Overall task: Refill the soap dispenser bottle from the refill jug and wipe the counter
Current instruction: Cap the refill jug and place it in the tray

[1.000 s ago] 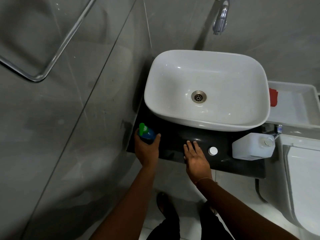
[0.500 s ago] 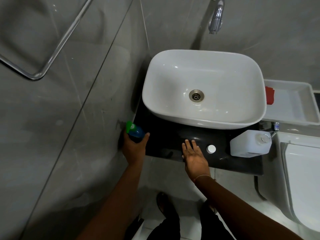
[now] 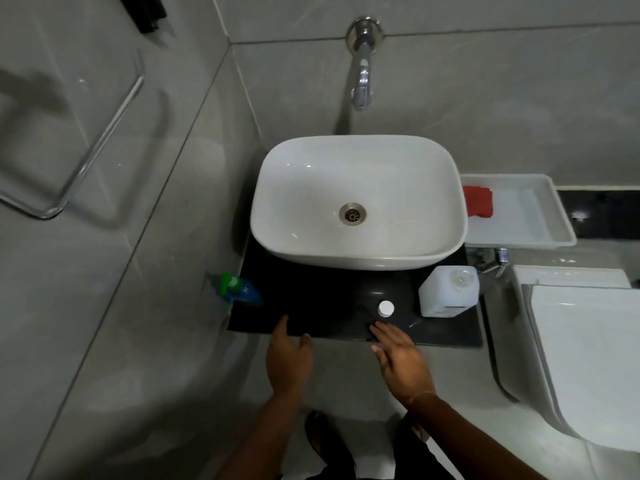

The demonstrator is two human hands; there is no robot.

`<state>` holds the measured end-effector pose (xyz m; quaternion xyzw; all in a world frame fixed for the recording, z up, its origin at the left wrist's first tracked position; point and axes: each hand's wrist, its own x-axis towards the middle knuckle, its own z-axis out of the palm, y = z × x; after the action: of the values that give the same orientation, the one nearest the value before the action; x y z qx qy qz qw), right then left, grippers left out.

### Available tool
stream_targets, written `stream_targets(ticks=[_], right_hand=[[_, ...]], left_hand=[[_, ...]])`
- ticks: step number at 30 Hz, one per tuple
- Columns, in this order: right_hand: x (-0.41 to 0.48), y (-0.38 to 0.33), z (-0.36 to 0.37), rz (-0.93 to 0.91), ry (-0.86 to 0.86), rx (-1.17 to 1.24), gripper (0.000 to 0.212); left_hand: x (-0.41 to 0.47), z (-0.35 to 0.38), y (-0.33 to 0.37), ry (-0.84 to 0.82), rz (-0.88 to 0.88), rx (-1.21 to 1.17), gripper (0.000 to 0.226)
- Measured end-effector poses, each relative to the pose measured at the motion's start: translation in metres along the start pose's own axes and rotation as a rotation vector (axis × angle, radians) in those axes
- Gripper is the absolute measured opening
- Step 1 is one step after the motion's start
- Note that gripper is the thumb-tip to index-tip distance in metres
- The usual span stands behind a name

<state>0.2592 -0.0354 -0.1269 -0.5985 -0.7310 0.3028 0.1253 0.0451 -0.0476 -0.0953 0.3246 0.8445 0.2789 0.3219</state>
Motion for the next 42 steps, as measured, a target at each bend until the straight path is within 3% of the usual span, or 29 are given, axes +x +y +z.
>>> stream_targets(ticks=[5,8,11,14,18,21,25,29,38,42], right_hand=[[-0.026,0.048,-0.040,0.398,0.322,0.284,0.022],[-0.013,0.069,-0.061,0.546,0.379,0.470,0.044],[0.009,0.081,-0.080,0.424,0.312,0.566,0.077],[0.030,0.094,-0.091,0.319,0.226,0.546,0.090],[0.046,0.104,-0.098,0.299,0.137,0.508,0.080],[0.052,0.107,-0.102,0.287,0.086,0.489,0.076],[0.051,0.107,-0.107,0.269,0.033,0.428,0.077],[0.051,0.103,-0.109,0.208,-0.042,0.351,0.085],[0.051,0.098,-0.115,0.172,-0.068,0.350,0.085],[0.053,0.096,-0.117,0.171,-0.067,0.340,0.088]], left_hand=[[-0.011,0.049,0.061,-0.328,0.345,0.167,0.057],[-0.007,0.082,0.090,-0.424,0.502,0.353,0.062],[-0.001,0.106,0.099,-0.446,0.575,0.527,0.059],[0.003,0.117,0.095,-0.427,0.596,0.629,0.045],[0.000,0.109,0.094,-0.340,0.618,0.598,0.030],[-0.010,0.087,0.114,-0.229,0.603,0.352,0.033],[-0.040,0.057,0.165,-0.178,0.824,0.212,0.036],[-0.063,0.061,0.210,-0.296,1.008,0.440,0.040],[-0.069,0.080,0.243,-0.334,0.989,0.891,0.054],[-0.069,0.080,0.250,-0.433,1.008,0.893,0.041]])
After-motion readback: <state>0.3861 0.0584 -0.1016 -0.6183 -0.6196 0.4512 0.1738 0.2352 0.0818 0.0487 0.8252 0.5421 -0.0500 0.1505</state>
